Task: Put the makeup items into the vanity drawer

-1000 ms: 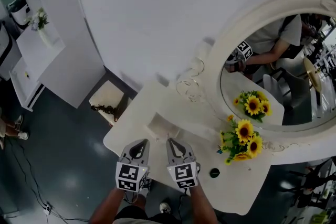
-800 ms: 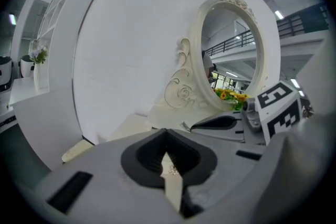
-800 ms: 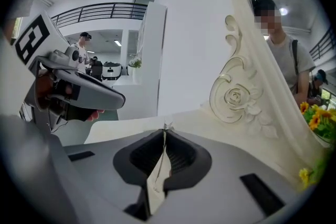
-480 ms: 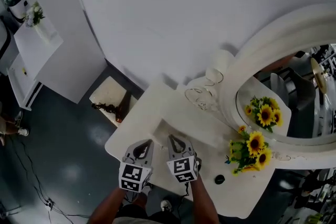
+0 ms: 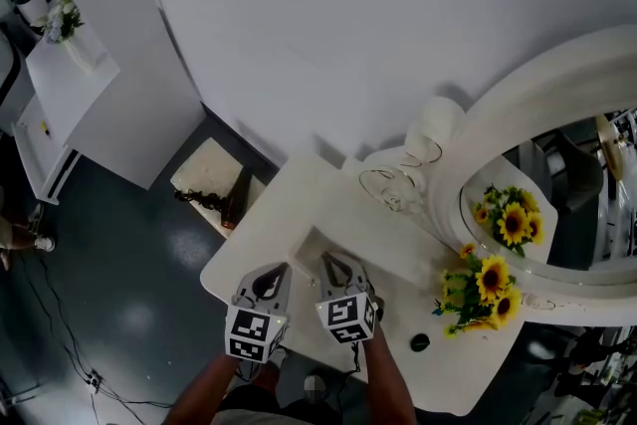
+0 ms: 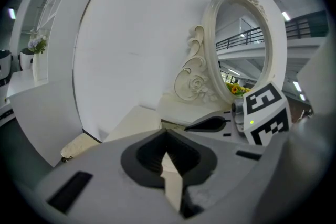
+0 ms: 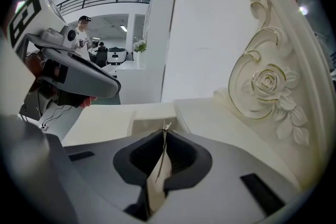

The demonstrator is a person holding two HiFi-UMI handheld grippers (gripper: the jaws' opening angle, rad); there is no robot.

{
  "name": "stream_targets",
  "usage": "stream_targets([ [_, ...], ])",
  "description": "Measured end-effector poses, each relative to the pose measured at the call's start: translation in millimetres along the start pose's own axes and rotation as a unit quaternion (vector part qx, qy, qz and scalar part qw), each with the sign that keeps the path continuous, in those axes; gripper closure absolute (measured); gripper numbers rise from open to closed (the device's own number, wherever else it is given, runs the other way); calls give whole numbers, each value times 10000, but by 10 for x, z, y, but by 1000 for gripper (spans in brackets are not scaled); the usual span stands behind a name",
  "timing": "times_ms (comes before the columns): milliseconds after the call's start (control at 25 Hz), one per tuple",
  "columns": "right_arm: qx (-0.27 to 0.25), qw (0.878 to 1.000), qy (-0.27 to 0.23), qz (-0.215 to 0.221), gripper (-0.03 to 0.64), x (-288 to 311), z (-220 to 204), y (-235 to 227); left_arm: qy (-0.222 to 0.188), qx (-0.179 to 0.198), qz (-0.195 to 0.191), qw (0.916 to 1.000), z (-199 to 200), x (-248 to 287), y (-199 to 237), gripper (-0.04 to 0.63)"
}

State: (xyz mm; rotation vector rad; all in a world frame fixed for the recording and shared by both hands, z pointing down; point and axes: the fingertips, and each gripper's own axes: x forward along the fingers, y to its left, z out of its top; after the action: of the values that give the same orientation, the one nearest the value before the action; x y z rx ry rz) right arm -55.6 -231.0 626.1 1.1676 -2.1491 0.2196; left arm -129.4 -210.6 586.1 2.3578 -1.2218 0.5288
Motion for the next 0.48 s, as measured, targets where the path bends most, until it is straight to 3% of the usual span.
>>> stream_targets([
  [120, 69, 9998, -49, 154, 574, 3, 11, 51, 5, -2, 3, 10000, -8, -1, 13, 595],
  [200, 156, 9995, -86, 277, 469, -2, 20, 92, -4, 4, 7, 10000, -1, -6, 22, 595],
  [480, 353, 9989, -149, 276, 451, -49, 32, 80, -52, 29, 27, 10000, 26, -52, -3, 595],
])
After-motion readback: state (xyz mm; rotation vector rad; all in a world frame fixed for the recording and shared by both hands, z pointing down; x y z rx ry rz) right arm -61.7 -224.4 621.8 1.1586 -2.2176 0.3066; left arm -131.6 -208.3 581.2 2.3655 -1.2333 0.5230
